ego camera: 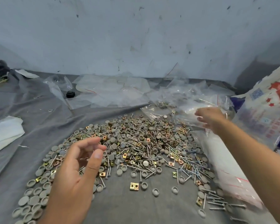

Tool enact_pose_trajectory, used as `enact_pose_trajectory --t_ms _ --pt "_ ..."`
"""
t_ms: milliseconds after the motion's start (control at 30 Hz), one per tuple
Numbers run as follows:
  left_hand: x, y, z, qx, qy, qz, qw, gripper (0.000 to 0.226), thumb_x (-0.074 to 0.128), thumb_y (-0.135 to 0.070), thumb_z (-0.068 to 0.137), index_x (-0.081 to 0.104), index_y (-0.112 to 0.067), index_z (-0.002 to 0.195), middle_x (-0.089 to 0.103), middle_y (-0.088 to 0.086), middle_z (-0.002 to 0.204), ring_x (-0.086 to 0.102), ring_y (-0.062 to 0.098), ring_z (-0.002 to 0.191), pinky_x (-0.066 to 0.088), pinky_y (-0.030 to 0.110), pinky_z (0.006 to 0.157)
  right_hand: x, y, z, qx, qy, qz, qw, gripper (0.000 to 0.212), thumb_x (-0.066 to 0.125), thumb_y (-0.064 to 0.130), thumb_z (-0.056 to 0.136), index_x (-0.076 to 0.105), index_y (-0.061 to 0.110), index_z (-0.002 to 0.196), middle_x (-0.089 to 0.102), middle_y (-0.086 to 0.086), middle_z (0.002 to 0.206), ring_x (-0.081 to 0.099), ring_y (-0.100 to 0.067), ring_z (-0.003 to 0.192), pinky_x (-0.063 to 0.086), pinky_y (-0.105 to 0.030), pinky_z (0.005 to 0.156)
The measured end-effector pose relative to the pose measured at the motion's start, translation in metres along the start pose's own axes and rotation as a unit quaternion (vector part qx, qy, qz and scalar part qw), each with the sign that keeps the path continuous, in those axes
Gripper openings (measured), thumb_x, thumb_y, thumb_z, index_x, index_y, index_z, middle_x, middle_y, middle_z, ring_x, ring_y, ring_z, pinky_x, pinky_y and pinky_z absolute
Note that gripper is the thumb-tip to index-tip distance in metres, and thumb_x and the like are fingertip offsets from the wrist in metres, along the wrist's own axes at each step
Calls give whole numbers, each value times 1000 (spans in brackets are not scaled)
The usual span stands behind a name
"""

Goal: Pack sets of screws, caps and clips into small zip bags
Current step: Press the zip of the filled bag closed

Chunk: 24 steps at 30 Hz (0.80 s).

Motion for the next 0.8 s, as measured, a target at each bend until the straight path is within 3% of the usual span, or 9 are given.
enact_pose_trajectory --t_ms 100,200,267,367,433,500,567,667,800 --pt "1 -2 -2 0 5 8 1000 35 49 -69 82 59 -54 113 71 -18 113 64 -4 106 49 22 85 -35 -4 -44 -142 24 -220 965 13 70 27 94 70 21 105 72 -1 106 66 -16 90 51 -31 75" --pt "2 -3 -2 0 11 12 1000 36 48 -71 83 58 -55 114 70 -20 113 63 -4 107 46 28 88 -62 -58 -95 -133 141 -464 865 37 76 56 79 57 42 107 59 23 107 60 -3 97 48 -25 84" --pt "5 -3 -2 0 16 10 1000 35 48 -71 83 58 -56 112 70 -20 112 64 -3 107 47 28 88 -78 -93 -122 -104 170 -536 820 53 78 60 75 48 47 116 49 26 113 52 -2 107 43 -23 96" --pt "12 -6 -5 2 26 17 1000 32 48 -71 83 58 -58 110 70 -20 111 63 -5 106 48 24 86 -90 -98 -136 -155 104 -493 850 35 77 43 84 55 46 110 57 21 113 56 -7 104 46 -29 94" --pt "16 -6 -8 -1 36 25 999 32 48 -72 82 57 -59 111 69 -22 112 63 -7 105 50 21 84 -99 -88 -137 -174 42 -452 874 16 70 35 93 59 41 82 66 16 87 60 -8 82 49 -35 77" --pt "19 -5 -11 -4 47 36 998 34 48 -73 82 57 -58 112 69 -22 112 63 -7 104 52 19 83 -105 -84 -132 -158 23 -439 884 31 62 42 97 60 27 69 64 4 68 60 -13 70 46 -36 68" --pt "22 -4 -13 -9 55 46 997 36 48 -73 81 57 -57 112 68 -21 111 64 -4 102 51 27 81 -104 -82 -130 -144 49 -430 890 30 62 41 97 67 20 76 69 -1 73 65 -15 75 47 -30 70" --pt "27 -5 -13 -7 67 71 995 35 49 -70 81 56 -55 112 68 -22 108 64 -2 97 50 29 76 -106 -71 -135 -156 39 -391 906 7 78 30 87 71 29 87 71 12 77 63 2 76 42 -9 63" --pt "31 -1 -14 0 83 97 992 25 55 -56 95 58 -44 117 67 -24 107 63 -2 98 50 21 76 -104 -62 -138 -170 37 -384 907 15 78 32 86 65 39 81 69 17 77 64 2 78 41 -9 60"
Point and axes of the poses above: each hand's wrist, its own z-axis towards the middle knuckle, its own x-axis out of the palm, y = z × x, the point moved 8 cm from there along z, towards the middle knuckle
